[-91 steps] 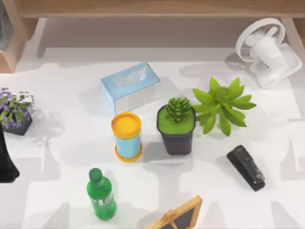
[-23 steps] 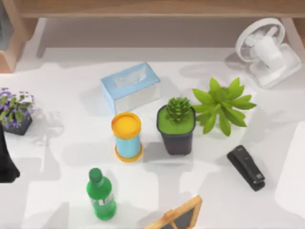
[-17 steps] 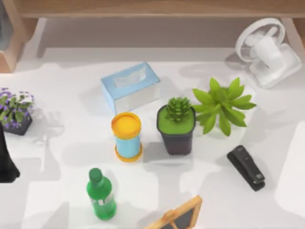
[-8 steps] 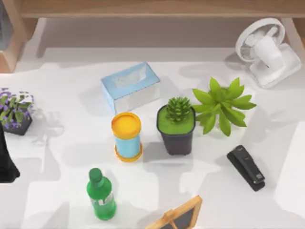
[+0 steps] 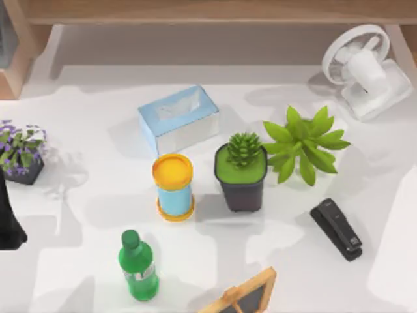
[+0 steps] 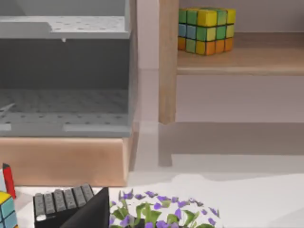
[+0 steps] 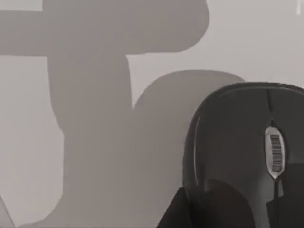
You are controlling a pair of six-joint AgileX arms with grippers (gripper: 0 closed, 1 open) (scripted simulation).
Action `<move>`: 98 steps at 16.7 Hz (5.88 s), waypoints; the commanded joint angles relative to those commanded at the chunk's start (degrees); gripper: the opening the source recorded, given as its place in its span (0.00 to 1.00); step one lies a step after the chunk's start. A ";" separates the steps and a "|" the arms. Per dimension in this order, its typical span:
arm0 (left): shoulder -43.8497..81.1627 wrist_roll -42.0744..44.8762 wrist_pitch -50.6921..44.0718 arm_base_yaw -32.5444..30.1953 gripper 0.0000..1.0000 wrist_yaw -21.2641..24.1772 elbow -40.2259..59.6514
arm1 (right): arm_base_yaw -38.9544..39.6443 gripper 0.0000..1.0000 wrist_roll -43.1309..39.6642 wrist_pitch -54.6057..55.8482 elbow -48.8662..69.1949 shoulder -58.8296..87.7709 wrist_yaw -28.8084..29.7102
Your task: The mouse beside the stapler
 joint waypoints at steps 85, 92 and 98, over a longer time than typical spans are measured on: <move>0.00 0.00 0.00 0.00 1.00 0.00 0.00 | 32.27 0.45 12.45 29.78 -80.75 -50.48 4.03; 0.00 0.00 0.00 0.00 1.00 0.00 0.00 | 32.27 0.98 12.45 29.78 -80.75 -50.48 4.03; 0.00 0.00 0.00 0.00 1.00 0.00 0.00 | 32.27 1.00 12.45 29.78 -80.75 -50.48 4.03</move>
